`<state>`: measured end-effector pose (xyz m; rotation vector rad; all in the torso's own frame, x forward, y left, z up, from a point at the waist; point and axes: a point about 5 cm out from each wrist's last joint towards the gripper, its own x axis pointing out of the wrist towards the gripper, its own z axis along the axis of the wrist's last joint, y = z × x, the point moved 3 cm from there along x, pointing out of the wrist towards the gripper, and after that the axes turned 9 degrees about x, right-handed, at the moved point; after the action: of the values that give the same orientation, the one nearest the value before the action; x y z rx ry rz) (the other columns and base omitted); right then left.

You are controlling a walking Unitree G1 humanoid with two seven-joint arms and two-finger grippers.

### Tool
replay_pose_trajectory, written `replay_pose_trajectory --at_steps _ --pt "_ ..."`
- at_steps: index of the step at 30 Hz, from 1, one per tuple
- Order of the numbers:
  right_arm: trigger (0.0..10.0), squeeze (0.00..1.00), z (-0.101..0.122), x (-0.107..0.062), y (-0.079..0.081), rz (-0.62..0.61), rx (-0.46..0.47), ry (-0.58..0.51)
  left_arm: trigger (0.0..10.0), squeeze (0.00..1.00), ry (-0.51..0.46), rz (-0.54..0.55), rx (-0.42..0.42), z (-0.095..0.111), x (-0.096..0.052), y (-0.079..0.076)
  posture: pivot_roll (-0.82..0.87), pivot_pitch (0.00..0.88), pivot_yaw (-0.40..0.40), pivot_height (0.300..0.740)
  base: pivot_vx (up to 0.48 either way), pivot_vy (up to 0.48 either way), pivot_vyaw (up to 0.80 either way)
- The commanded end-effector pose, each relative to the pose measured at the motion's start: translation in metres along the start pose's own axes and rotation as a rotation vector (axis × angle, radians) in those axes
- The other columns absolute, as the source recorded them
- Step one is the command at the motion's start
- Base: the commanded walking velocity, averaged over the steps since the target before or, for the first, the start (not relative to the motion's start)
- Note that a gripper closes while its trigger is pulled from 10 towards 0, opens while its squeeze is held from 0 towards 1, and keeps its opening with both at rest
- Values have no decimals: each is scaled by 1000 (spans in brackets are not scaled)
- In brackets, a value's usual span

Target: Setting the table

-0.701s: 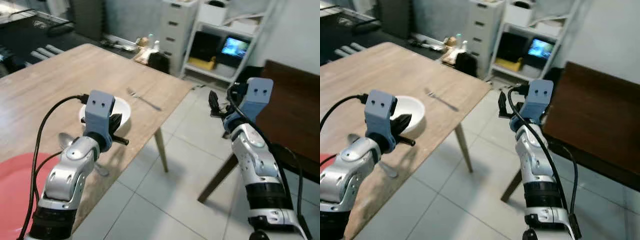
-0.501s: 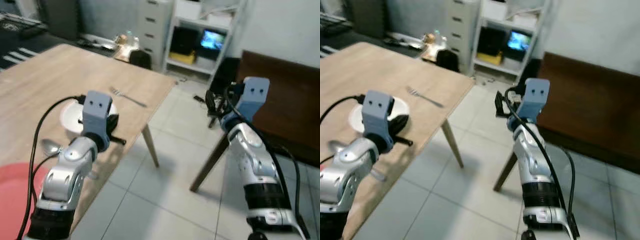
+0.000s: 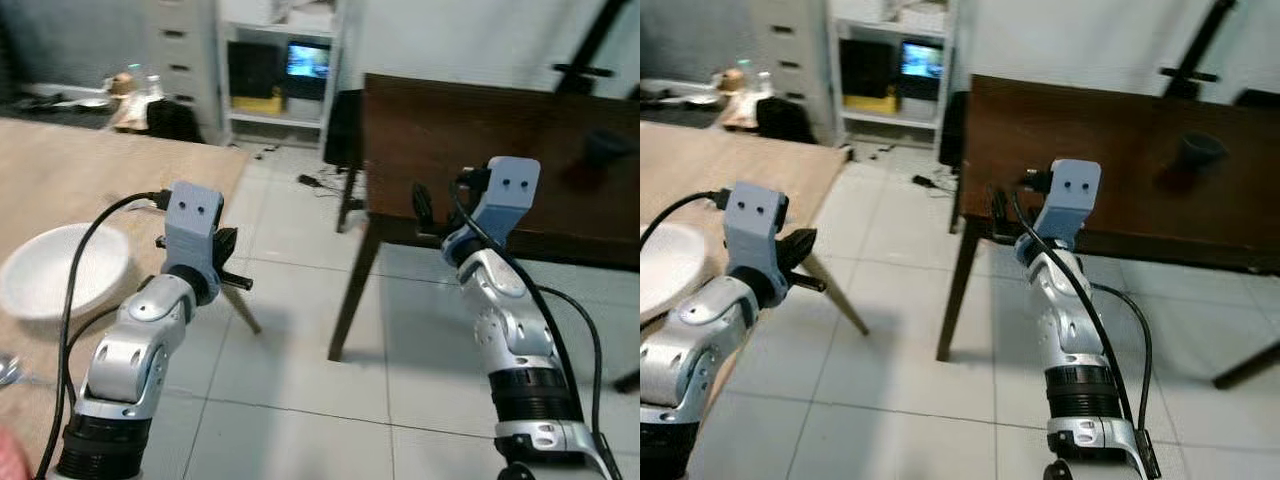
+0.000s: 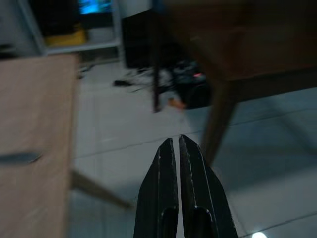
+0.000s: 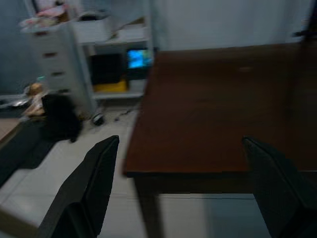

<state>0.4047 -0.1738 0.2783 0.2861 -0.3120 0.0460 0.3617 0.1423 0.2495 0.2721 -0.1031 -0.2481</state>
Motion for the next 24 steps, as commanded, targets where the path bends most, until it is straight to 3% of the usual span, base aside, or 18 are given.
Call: replay_pose_trajectory --at_steps 1,24 --pt "10000 0 -3 -2 -2 -9 3 8 10000 0 16 3 3 -5 -1 1 38 174 8 740 0 0 -800" --pt "10000 0 -6 -3 -3 -10 3 16 10000 0 13 0 4 -6 -1 1 39 161 10 740 0 0 -800"
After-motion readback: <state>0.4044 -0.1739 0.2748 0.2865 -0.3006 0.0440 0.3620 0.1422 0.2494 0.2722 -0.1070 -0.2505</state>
